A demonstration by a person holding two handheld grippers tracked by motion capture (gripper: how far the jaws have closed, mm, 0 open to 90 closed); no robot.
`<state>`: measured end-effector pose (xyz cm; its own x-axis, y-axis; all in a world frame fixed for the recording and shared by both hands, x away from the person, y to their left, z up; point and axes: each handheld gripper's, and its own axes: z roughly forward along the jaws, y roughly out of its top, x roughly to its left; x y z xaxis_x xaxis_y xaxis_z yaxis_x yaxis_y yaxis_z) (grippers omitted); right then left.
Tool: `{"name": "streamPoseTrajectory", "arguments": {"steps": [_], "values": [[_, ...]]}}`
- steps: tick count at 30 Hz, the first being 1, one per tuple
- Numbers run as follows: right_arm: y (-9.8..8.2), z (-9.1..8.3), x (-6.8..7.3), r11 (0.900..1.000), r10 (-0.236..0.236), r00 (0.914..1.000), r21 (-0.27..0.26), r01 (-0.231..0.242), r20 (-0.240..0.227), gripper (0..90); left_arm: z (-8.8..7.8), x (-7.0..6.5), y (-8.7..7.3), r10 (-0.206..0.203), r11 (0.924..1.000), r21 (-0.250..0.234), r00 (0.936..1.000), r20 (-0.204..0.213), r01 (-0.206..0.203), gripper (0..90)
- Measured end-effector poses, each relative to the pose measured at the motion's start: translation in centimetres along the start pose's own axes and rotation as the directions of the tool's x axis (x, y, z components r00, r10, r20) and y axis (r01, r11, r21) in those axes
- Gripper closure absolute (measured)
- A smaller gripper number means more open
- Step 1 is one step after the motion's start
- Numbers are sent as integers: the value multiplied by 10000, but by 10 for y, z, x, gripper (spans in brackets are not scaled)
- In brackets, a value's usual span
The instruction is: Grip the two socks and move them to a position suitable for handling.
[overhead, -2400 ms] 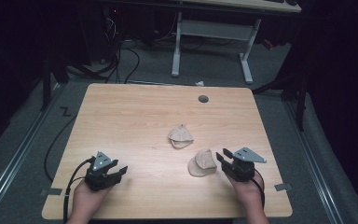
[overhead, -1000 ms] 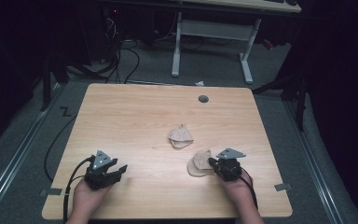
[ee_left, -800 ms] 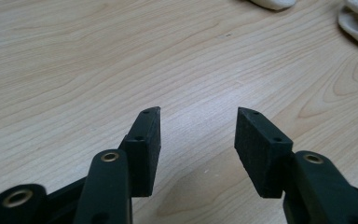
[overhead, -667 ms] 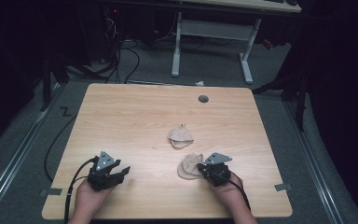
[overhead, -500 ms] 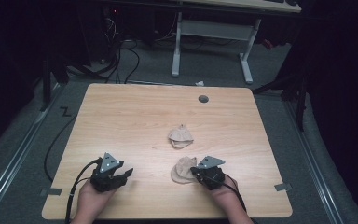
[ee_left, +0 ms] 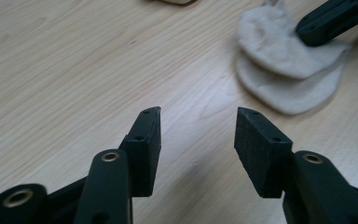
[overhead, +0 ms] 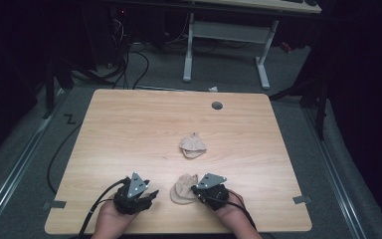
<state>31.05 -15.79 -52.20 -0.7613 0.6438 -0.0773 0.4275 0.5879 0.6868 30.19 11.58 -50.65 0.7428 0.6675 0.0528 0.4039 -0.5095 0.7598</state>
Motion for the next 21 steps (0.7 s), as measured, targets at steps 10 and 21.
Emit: {"name": "streamPoseTrajectory", "arguments": {"steps": [10, 21], "values": [[4, 3, 12, 9991, -420, 9988, -36, 419, -262, 892, 8, -16, 2, -231, 9996, 166, 9961, 856, 218, 612], [6, 4, 18, 9983, -577, 9978, -62, 576, -322, 891, 19, -27, 5, -613, 9978, 335, 9879, 1422, 571, 831]]}}
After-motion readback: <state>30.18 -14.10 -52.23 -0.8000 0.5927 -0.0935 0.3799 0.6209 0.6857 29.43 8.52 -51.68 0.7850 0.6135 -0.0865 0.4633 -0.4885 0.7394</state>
